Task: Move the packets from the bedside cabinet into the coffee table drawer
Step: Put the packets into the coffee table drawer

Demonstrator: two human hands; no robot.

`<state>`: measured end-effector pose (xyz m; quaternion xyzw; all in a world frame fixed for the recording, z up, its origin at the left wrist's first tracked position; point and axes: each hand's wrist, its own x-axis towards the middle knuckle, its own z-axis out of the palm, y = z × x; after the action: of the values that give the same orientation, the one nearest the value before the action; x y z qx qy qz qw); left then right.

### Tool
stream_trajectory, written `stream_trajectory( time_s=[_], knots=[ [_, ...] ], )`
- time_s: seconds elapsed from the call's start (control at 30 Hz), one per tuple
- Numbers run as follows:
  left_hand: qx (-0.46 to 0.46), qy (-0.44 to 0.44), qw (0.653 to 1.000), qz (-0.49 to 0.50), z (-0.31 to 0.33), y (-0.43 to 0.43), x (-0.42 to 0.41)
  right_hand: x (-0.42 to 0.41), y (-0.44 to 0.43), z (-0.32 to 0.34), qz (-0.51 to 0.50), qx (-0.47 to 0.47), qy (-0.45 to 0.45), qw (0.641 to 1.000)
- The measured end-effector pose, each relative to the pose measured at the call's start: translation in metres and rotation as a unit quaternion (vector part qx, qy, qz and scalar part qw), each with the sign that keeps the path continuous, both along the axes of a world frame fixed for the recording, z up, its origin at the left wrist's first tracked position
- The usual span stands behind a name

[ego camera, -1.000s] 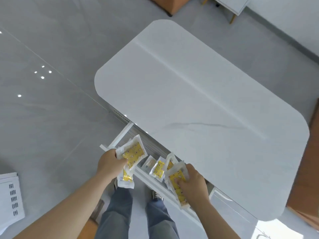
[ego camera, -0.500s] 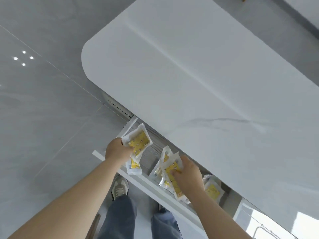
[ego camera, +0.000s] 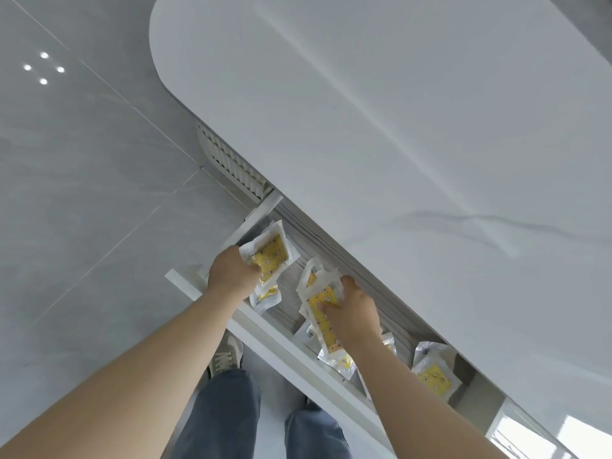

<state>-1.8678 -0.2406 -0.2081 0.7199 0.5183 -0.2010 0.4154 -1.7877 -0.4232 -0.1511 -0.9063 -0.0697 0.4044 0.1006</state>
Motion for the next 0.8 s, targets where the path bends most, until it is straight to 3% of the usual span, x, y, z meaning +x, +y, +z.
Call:
stream_trajectory(
  time_s=[0.43,0.63,0.8],
  knots=[
    [-0.006,0.006,1.0,-0.015,0.046,-0.017,0.002,0.015,0.0,0.019,-0.024,0.025,0.007,0.999],
    [0.0,-0.016,0.997,-0.074,0.112,-0.032,-0.001,0.009,-0.025,0.08,-0.019,0.049,0.03,0.998],
    [-0.012,-0.017,0.981,-0.193,0.203,-0.046,0.002,0.004,-0.043,0.169,0.008,0.077,0.025,0.997]
  ],
)
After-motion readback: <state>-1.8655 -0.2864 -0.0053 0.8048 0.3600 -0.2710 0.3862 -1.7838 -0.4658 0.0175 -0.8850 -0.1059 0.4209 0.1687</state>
